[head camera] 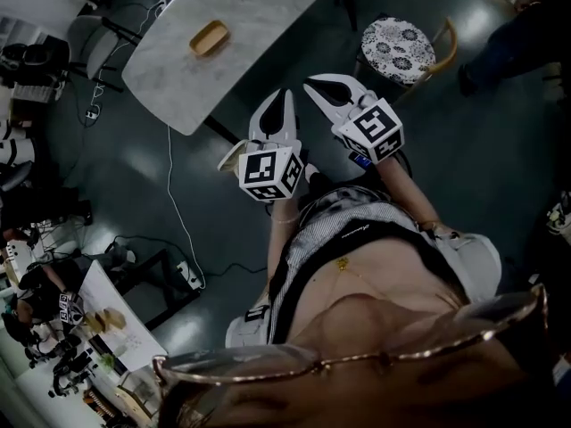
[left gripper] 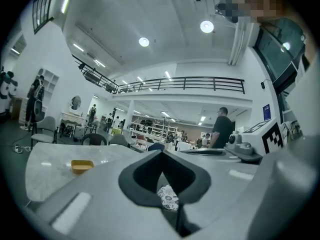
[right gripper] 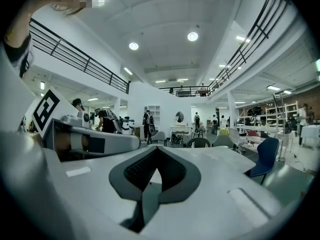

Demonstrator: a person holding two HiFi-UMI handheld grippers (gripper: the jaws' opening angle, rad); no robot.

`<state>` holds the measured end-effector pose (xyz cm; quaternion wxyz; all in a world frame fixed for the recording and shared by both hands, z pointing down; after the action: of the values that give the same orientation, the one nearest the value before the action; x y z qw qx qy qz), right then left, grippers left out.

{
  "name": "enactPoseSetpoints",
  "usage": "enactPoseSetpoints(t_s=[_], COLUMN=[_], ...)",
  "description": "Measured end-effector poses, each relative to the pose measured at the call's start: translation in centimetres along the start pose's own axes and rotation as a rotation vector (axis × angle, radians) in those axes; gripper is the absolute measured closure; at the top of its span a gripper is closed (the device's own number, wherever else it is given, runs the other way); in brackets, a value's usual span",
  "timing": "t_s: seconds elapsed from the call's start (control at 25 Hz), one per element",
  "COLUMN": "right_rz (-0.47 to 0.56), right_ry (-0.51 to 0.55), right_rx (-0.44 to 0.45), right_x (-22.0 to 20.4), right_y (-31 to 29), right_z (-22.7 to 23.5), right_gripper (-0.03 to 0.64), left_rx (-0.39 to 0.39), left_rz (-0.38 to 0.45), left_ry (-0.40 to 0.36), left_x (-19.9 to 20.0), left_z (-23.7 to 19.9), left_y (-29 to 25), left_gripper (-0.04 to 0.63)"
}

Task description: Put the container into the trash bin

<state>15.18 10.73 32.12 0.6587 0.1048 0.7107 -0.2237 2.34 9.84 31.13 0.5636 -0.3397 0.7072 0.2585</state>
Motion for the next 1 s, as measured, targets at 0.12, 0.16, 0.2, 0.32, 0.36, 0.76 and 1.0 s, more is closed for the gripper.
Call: enactPoseSetpoints(t_s=[0.12, 0.16, 0.2, 0.32, 0.36, 0.76, 1.0], right_rz=[0.0, 0.0, 0.0, -0.002, -0.004, -0.043, -0.039], right_ry=[0.008, 0.011, 0.014, 0.019, 0.018, 0.006, 0.009], right_rx=[0.007, 0.013, 0.017, 0.017, 0.013, 0.045, 0.116], right_x=[0.7, 0.9, 1.0, 1.0, 0.9, 0.5, 1.2], right_y=[-2.6, -3.4, -4.2, -6.2, -6.7, -10.2, -14.4], right_z=[-0.6, -0.8, -0.9, -1.1, -1.0, 0.7, 3.5], right_gripper=[0.591, 0.591, 0.591, 0.591, 0.591, 0.591, 0.591], left_rx=[0.004, 0.004, 0.004, 0.0, 0.001, 0.05, 0.126], left_rz=[0.005, 0.006, 0.006, 0.0, -0.003, -0.047, -0.041], left_ry=[0.019, 0.023, 0.023, 0.024, 0.024, 0.031, 0.041], left_x=[0.5, 0.6, 0.7, 0.8, 0.8, 0.3, 0.9], left_z=[-2.6, -3.4, -4.1, -6.0, -6.5, -9.3, -12.1], left_y=[0.2, 0.2, 0.2, 0.0, -0.2, -2.2, -4.8], left_gripper=[0.595, 0.595, 0.595, 0.595, 0.595, 0.595, 0.595])
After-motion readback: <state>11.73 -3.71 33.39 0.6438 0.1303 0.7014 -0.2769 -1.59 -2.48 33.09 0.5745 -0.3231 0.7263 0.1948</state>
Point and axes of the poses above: the fingertips, and each gripper's own axes: y backward along the fingers, z to its right, x out of its top, the point moved 7 cm from there along y, backward along the fingers, and after that the axes turned 6 degrees about -x, right-handed, at the moved point
